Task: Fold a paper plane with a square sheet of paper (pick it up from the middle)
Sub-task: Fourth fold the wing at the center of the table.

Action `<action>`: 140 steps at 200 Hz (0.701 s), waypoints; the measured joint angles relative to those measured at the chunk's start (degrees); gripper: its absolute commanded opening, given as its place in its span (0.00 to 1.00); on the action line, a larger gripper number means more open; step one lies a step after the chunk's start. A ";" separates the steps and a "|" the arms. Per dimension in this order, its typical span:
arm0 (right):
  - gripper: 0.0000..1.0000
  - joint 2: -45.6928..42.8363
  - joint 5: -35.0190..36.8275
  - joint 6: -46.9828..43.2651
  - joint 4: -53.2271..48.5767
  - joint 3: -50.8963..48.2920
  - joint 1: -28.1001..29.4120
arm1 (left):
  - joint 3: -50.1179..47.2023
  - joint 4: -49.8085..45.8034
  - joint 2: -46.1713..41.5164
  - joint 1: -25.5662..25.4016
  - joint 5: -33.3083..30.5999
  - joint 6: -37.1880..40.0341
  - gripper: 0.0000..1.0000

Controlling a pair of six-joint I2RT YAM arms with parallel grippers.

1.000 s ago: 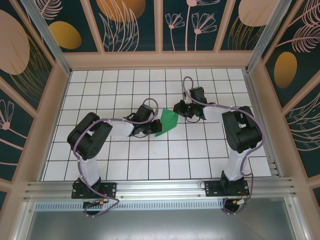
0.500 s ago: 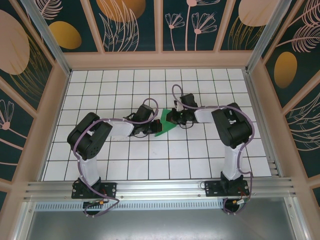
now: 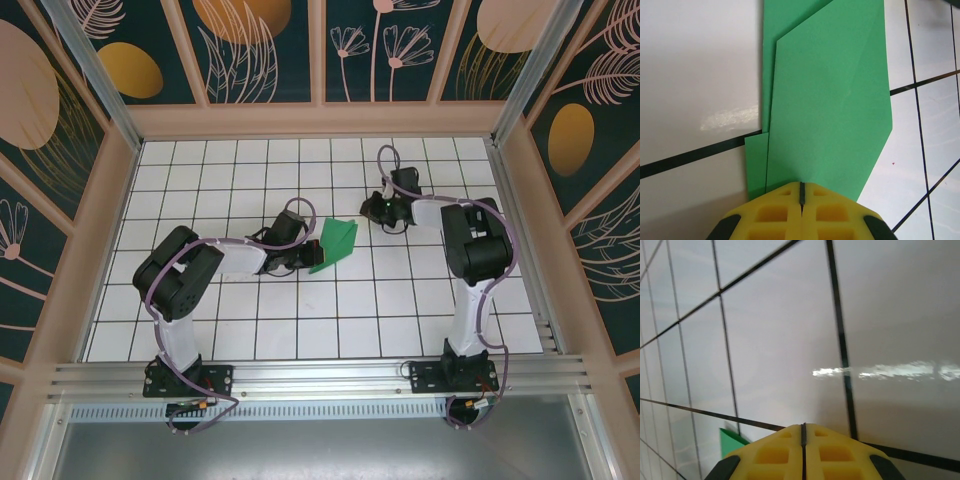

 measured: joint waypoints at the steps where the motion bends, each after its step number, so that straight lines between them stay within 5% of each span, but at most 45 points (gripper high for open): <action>1: 0.10 -0.04 -0.02 0.00 -0.02 0.04 0.04 | 0.00 0.00 -0.02 0.00 0.00 0.00 0.02; 82: 0.10 -9.31 -2.27 5.57 1.84 -9.40 13.11 | -0.55 -0.02 -0.63 0.00 -0.39 -0.02 0.03; 140: 0.10 -6.97 -3.93 7.80 2.64 -12.94 14.62 | -1.70 -0.24 -1.86 0.00 -0.33 -0.02 0.05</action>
